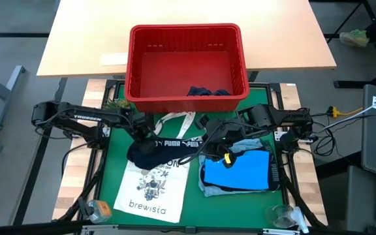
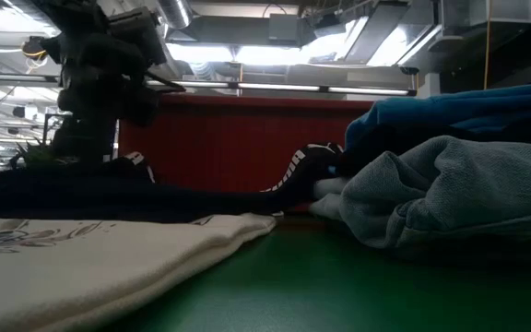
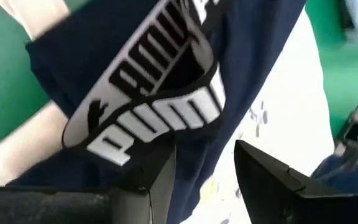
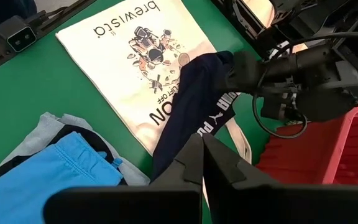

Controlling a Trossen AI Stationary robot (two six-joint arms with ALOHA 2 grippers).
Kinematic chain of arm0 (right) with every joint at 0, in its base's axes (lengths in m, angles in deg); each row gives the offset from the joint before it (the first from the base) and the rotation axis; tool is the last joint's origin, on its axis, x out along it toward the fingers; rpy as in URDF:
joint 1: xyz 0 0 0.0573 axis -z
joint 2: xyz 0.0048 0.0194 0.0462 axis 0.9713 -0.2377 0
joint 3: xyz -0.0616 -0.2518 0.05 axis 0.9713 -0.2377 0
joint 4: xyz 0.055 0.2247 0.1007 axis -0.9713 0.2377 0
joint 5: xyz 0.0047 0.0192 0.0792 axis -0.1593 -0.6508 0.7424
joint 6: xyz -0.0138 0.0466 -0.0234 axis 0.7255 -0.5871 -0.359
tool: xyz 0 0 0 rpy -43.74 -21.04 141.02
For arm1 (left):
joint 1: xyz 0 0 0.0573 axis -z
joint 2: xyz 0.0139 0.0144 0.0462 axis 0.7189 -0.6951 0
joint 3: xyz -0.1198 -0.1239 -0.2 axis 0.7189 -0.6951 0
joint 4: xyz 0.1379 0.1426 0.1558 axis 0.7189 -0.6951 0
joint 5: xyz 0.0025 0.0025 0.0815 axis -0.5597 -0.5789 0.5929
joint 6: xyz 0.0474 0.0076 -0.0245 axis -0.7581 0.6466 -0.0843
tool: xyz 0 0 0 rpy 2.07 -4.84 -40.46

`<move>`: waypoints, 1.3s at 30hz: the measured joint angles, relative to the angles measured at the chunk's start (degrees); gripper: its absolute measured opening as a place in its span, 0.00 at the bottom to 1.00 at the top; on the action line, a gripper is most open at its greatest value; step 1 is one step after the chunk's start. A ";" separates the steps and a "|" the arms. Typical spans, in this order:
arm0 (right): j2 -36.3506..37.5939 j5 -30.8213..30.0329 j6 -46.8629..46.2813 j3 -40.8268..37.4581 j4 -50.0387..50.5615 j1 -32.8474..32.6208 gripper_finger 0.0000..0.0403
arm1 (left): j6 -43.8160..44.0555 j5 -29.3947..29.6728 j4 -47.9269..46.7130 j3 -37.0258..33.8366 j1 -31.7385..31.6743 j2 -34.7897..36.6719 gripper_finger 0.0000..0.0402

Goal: Fold Laundry from Bin
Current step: Fold the dark blue boxer

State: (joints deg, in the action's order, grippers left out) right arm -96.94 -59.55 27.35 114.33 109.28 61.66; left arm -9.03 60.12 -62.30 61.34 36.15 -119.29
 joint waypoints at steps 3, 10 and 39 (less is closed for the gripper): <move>0.00 0.00 0.00 0.00 0.00 -0.02 0.00 | 2.42 3.94 2.77 0.00 1.18 0.00 0.39; 0.00 0.00 0.00 0.00 0.64 -0.01 0.00 | 4.06 16.24 4.25 0.00 5.04 0.00 0.40; 0.04 -3.19 -0.02 -4.74 7.25 0.00 0.00 | 7.97 20.46 39.31 -0.04 24.47 -0.07 0.01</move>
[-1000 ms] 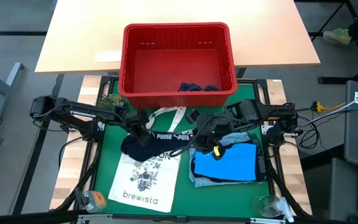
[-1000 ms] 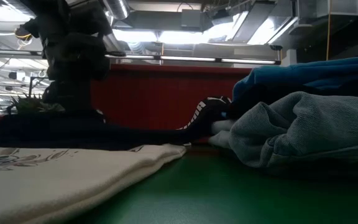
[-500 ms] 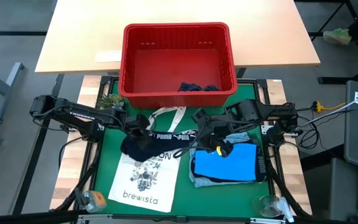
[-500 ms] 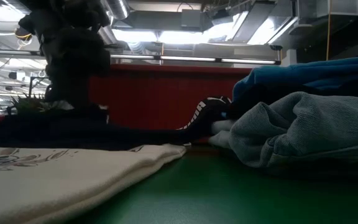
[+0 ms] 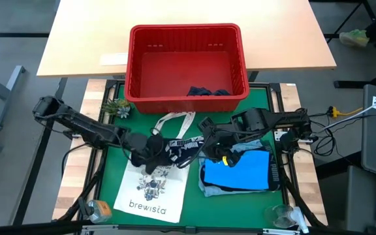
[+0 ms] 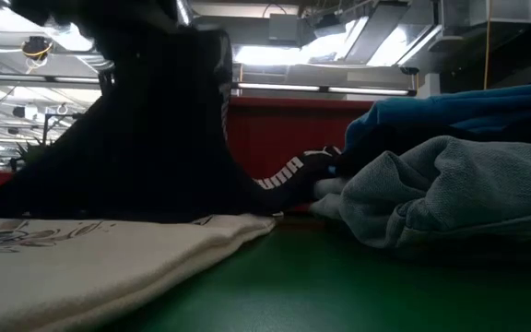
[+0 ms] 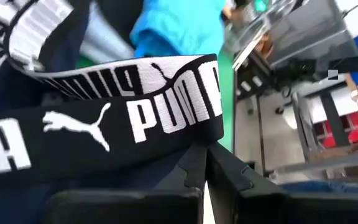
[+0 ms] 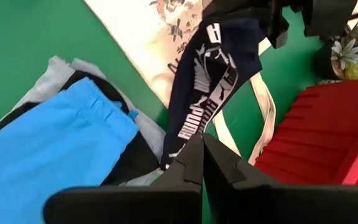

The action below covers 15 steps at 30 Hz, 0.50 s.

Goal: Fold Laundry from Bin
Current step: Fold the dark blue boxer

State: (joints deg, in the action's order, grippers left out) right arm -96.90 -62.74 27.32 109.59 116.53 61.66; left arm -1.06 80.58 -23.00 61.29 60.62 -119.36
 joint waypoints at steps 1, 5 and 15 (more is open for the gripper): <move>0.00 0.06 0.00 -0.58 -0.97 0.00 0.00 | 0.16 2.29 0.85 0.00 1.50 0.00 0.01; 0.00 0.27 0.00 -3.55 -5.07 -0.02 0.00 | 0.30 9.20 2.54 0.00 6.29 0.00 0.01; -0.02 6.80 -2.65 -13.71 -28.27 -0.07 0.00 | 0.12 12.56 2.10 0.00 9.46 0.00 0.01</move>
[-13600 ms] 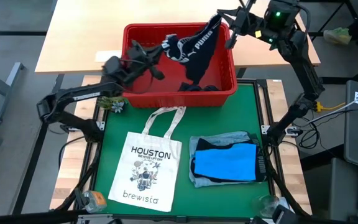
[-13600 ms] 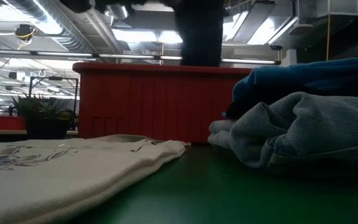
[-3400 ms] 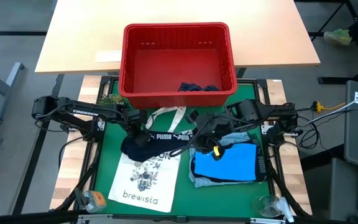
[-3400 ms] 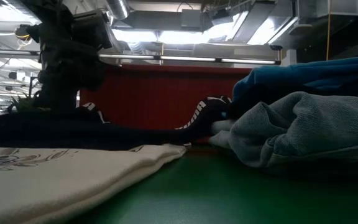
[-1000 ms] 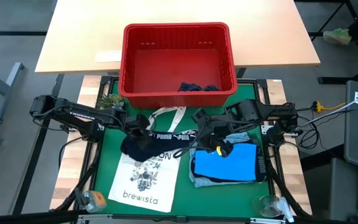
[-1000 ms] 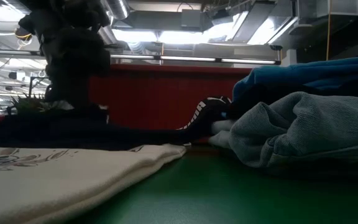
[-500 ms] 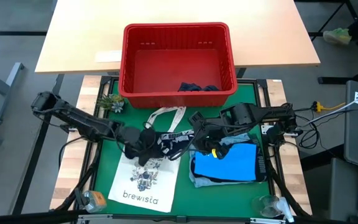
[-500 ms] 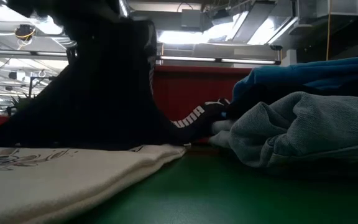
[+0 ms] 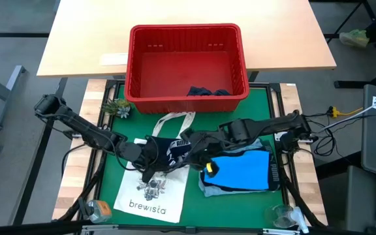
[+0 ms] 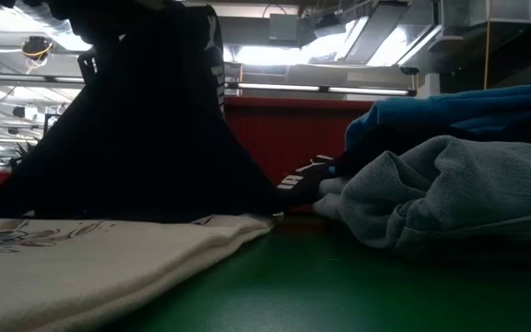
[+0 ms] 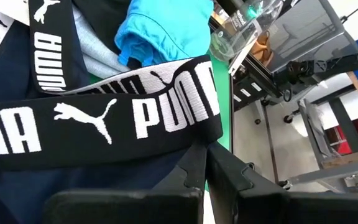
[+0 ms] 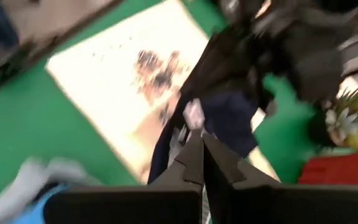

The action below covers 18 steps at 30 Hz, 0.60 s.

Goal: Fold Laundry from Bin
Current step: Fold the dark blue boxer

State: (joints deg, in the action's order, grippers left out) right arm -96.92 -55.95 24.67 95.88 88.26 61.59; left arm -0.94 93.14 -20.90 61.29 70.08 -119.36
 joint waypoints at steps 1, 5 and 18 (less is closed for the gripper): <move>0.00 0.03 -0.78 -1.06 -2.99 0.00 0.00 | 0.00 -0.01 -0.05 0.00 0.00 0.00 0.01; 0.00 0.04 -2.71 -4.09 -11.52 0.02 0.04 | -0.04 -0.02 -0.12 0.00 0.00 0.00 0.01; -3.45 -0.54 -5.30 -4.81 -17.10 0.05 0.48 | -0.07 0.00 -0.18 0.00 -0.02 0.00 0.01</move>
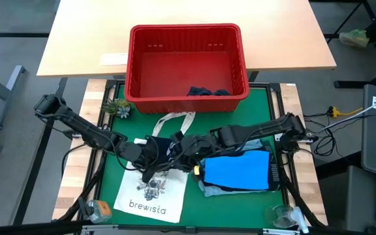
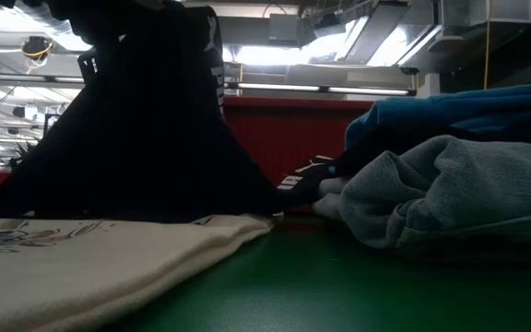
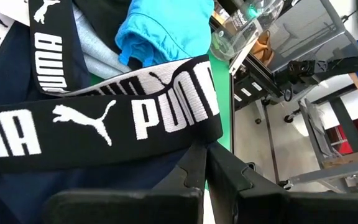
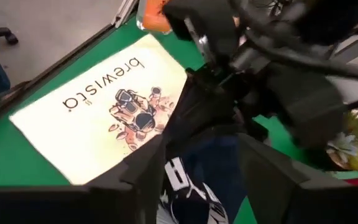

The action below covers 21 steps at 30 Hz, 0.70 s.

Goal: Fold Laundry from Bin
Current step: Fold the dark blue boxer

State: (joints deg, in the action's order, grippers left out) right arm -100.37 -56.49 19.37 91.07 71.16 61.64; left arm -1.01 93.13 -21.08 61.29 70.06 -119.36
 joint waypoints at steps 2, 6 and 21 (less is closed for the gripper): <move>-1.14 0.00 0.09 0.00 0.46 0.00 0.50 | 0.00 -0.04 0.01 -0.02 0.00 -0.02 0.01; -3.58 -0.02 0.23 0.00 0.29 0.02 0.49 | -0.72 -0.26 -0.05 -0.04 0.25 -0.02 0.01; -5.82 0.77 1.90 0.00 3.90 0.02 0.33 | -3.02 -0.41 0.06 -0.04 2.34 -0.02 0.01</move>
State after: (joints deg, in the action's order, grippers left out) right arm -106.19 -55.72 21.27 91.07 75.05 61.66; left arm -4.02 92.72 -21.02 61.25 72.40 -119.38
